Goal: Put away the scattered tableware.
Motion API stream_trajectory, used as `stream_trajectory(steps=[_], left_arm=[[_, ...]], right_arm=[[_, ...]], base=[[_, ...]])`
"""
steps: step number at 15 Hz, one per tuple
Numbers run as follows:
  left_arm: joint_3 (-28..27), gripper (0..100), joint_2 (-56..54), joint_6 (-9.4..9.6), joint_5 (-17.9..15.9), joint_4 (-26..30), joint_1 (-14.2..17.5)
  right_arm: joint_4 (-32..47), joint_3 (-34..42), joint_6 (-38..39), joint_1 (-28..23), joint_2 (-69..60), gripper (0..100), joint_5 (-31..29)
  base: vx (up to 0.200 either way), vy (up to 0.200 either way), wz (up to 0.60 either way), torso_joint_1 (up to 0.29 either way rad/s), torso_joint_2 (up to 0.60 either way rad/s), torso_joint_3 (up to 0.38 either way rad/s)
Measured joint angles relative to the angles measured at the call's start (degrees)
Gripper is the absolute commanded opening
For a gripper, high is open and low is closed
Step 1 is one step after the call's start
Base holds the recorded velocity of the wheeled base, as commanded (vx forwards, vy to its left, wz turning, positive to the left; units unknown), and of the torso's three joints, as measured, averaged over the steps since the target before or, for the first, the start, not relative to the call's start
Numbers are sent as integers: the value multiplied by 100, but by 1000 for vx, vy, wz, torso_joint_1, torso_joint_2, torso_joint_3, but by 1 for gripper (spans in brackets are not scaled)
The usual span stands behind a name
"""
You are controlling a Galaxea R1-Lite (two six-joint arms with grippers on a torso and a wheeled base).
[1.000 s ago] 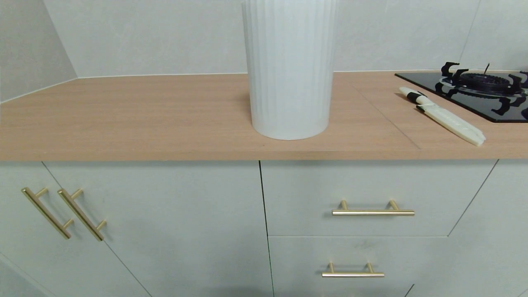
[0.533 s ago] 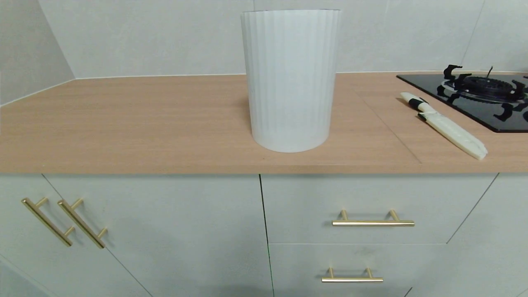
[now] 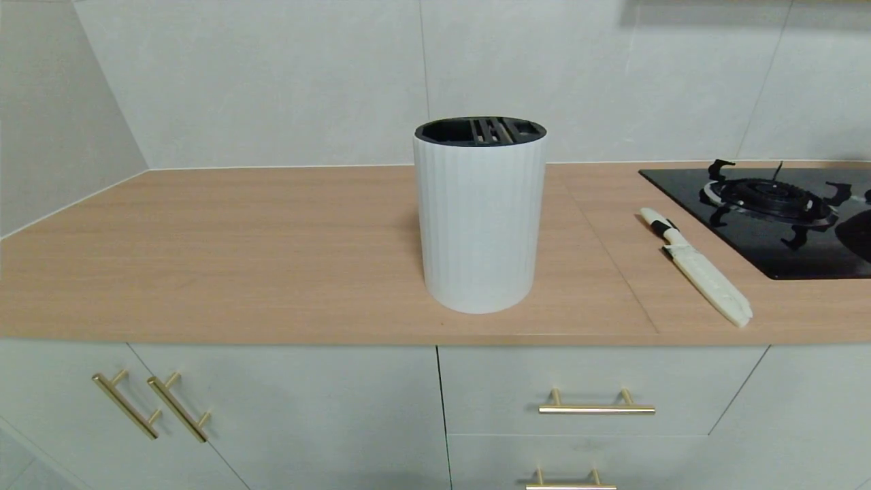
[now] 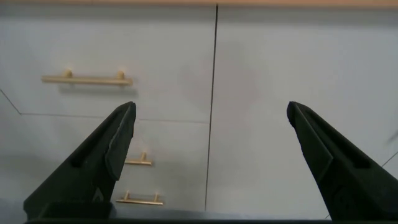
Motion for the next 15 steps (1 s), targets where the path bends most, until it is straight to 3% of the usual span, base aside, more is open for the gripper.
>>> stream_trajectory(steps=[15], left_arm=[[0, 100, 0, 0, -2, 0, 0]], right_arm=[[0, 0, -2, 0, 2, 100, 0]], base=[[0, 0, 0, 225, -509, -290]])
